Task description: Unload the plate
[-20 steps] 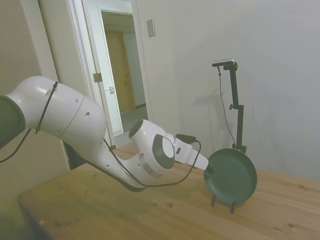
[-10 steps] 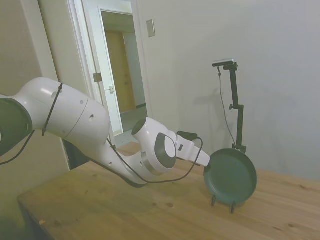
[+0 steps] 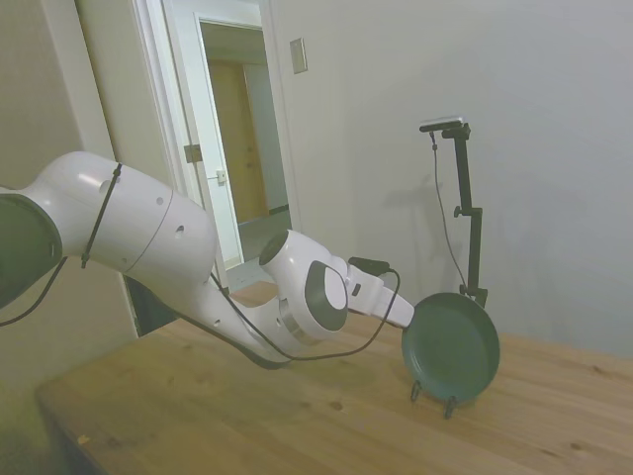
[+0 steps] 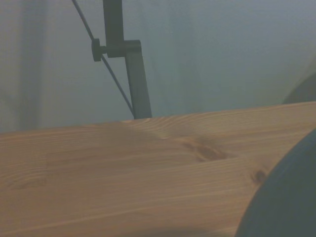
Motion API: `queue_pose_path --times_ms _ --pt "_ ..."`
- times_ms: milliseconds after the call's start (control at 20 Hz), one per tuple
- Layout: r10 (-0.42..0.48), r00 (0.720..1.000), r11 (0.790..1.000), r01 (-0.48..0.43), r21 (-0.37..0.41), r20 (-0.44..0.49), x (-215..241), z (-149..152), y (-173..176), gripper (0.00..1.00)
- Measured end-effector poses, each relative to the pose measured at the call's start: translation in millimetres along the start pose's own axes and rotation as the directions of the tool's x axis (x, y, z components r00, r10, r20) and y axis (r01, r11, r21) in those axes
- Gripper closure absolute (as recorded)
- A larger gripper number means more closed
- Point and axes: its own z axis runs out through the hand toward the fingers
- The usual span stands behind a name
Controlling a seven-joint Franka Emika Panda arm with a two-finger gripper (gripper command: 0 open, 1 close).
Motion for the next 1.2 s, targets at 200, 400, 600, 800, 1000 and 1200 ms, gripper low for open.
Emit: queue_pose_path --times_ms 200,400,600,800,1000,1200 --pt "-0.001 1.000 1.000 0.001 0.003 -0.002 1 -2 -1 1.00" --pt "0.000 1.000 1.000 0.000 0.005 -0.006 3 -3 -2 1.00" --pt "0.002 1.000 1.000 -0.002 0.010 -0.016 8 -8 -4 1.00" --pt "0.001 1.000 1.000 -0.001 0.017 -0.023 10 -13 -7 1.00" --pt "-0.002 1.000 1.000 0.002 0.026 -0.025 10 -17 -12 1.00" --pt "0.002 1.000 0.999 -0.001 0.034 -0.028 11 -22 -15 1.00"
